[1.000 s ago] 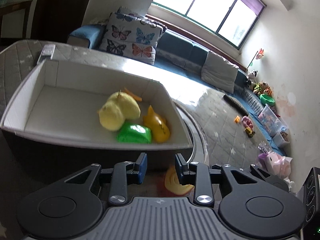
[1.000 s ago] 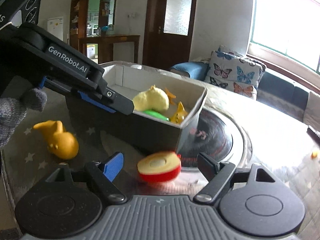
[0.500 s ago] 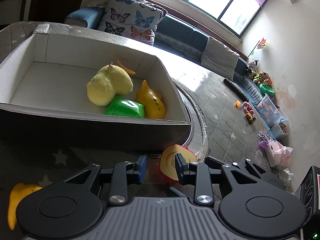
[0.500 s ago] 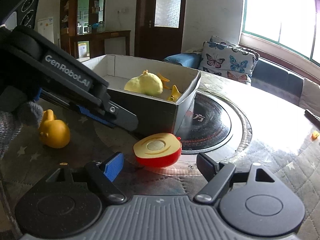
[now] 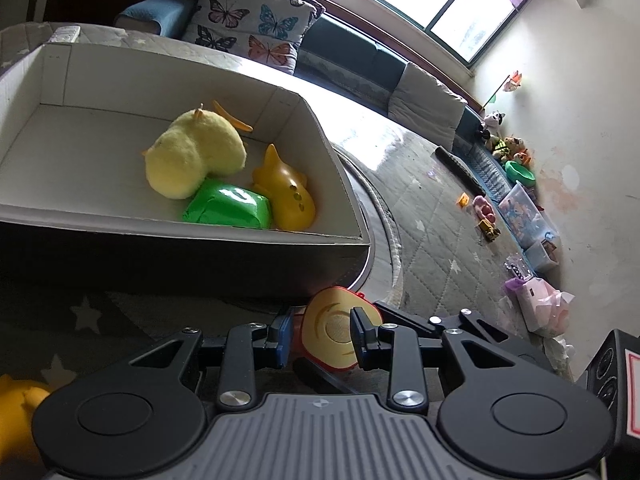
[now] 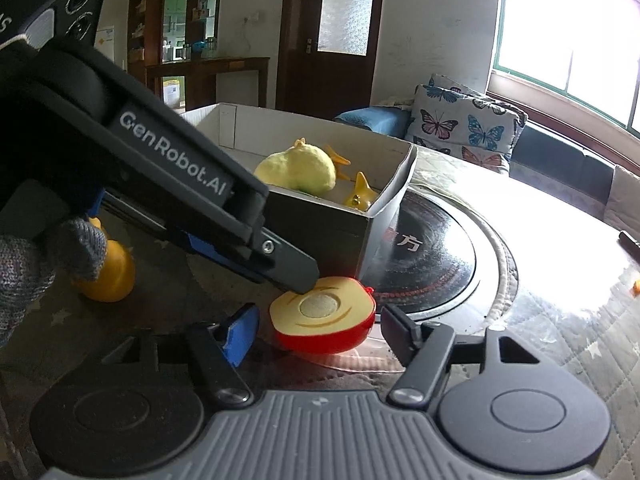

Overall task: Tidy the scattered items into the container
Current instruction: 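Close the left gripper on the red-and-yellow apple toy and lift it, then carry the apple toy into the white box and open the left gripper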

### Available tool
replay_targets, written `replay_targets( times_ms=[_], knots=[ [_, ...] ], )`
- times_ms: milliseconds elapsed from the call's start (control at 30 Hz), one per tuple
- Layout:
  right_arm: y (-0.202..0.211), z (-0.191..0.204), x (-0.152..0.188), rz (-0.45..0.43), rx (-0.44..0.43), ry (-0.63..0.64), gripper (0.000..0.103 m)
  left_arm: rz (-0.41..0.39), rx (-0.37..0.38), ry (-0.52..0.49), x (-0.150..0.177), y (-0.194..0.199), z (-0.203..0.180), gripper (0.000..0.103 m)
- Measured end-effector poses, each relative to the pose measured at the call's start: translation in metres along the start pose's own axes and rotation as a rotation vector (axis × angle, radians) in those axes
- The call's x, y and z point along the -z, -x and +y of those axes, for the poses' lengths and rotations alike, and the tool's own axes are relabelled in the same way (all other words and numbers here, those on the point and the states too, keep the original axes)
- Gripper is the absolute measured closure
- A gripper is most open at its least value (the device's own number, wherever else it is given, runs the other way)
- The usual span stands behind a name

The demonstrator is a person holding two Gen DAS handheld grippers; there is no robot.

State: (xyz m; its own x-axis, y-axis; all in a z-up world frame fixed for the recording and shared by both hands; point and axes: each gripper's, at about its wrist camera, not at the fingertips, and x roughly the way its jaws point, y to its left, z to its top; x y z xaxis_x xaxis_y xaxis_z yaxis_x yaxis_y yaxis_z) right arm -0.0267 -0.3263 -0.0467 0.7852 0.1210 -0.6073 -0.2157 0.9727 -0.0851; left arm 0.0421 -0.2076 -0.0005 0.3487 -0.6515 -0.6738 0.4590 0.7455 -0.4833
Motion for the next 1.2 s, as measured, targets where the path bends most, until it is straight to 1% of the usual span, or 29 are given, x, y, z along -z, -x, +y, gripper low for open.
replay_targets(
  times_ms=[67, 300, 433, 600, 833, 967, 1200],
  knots=[
    [-0.002, 0.001, 0.001, 0.002, 0.001, 0.001, 0.044, 0.012, 0.008, 0.005, -0.001, -0.003, 0.001, 0.07],
    [-0.001, 0.003, 0.003, -0.001, -0.002, -0.016, 0.044, 0.038, 0.018, 0.018, -0.001, -0.011, 0.004, 0.068],
    [0.0, 0.001, 0.003, -0.005, -0.006, -0.036, 0.044, 0.051, 0.036, 0.048, 0.001, -0.014, 0.009, 0.068],
    [0.005, 0.002, 0.004, -0.012, -0.013, -0.051, 0.044, 0.047, 0.051, 0.059, 0.003, -0.008, 0.011, 0.069],
    [0.019, 0.005, 0.0, -0.048, -0.017, -0.06, 0.044, 0.01, 0.08, 0.066, 0.007, 0.01, 0.009, 0.071],
    [0.028, 0.008, -0.005, -0.079, -0.018, -0.051, 0.044, -0.026, 0.085, 0.064, 0.008, 0.025, 0.005, 0.072],
    [0.038, 0.01, -0.029, -0.154, -0.015, -0.019, 0.044, -0.118, 0.069, 0.027, -0.011, 0.049, -0.007, 0.073]
  ],
)
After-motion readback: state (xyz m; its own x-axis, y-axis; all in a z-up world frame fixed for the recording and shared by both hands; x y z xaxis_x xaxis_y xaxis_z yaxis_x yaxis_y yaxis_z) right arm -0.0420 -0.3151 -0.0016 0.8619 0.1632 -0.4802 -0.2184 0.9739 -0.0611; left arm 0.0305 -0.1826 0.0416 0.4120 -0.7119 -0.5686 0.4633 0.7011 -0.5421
